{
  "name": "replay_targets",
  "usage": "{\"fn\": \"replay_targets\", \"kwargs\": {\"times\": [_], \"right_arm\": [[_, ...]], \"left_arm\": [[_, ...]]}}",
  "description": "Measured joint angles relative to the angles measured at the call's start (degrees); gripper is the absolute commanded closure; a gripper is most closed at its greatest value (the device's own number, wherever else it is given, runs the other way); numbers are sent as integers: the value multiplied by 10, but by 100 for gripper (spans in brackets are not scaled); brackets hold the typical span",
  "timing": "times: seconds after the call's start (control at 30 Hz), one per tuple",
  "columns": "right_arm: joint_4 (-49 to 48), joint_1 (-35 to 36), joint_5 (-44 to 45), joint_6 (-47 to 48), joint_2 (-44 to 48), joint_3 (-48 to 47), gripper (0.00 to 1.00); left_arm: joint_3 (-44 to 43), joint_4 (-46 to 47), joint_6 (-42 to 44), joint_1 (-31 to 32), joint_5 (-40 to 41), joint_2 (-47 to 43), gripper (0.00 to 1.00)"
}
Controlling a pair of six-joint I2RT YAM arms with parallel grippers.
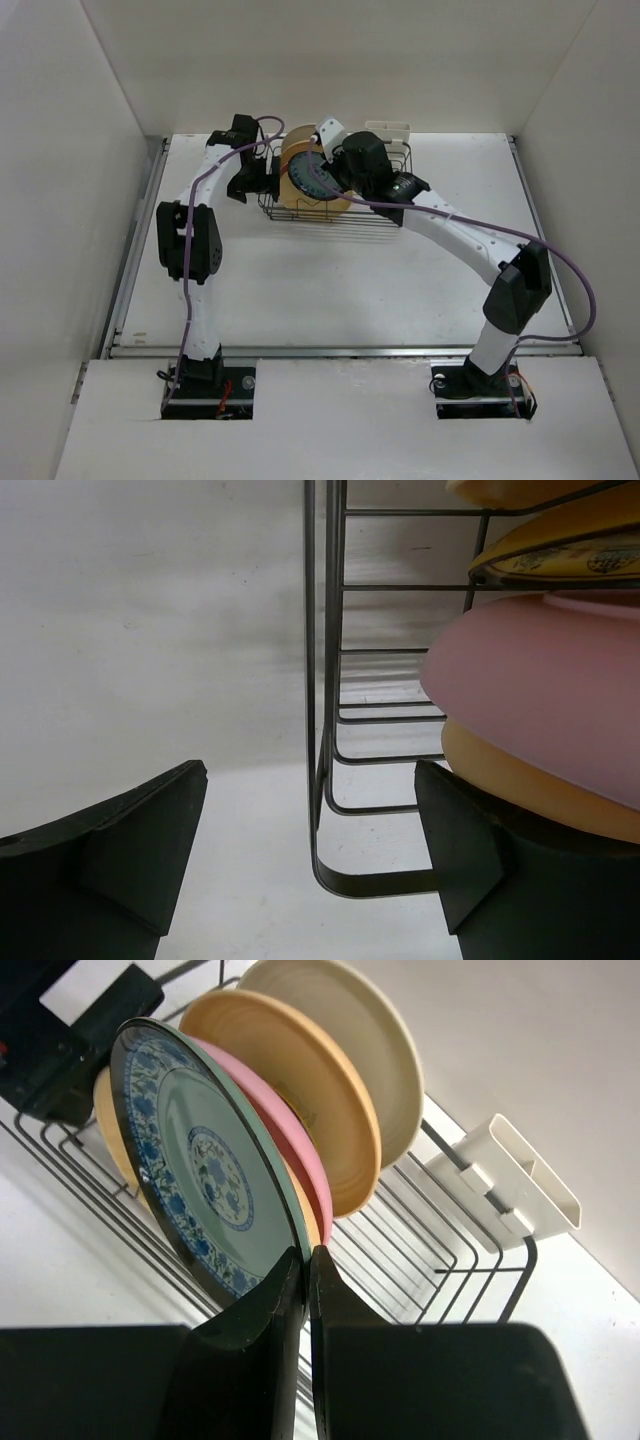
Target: Unload the plates from the dish rack
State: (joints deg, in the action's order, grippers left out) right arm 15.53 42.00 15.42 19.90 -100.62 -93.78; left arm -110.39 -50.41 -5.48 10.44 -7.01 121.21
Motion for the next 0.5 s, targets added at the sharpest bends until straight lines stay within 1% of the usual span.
{"fn": "replay_targets", "kwargs": {"times": [0.13,0.2,0.33,0.5], "right_arm": [[-1,0,-3,-28,20,8,100],[14,0,-32,-43,27,10,100],[57,0,-131,-74,33,14,100],[83,2,-276,-115,13,72,100]], "left_arm": [[2,-1,0,5,8,-14,17],[2,-2,0,8,15,-26,17],[2,-5,3,10,38,-55,16],[2,-12,10,11,90,-85,16]]}}
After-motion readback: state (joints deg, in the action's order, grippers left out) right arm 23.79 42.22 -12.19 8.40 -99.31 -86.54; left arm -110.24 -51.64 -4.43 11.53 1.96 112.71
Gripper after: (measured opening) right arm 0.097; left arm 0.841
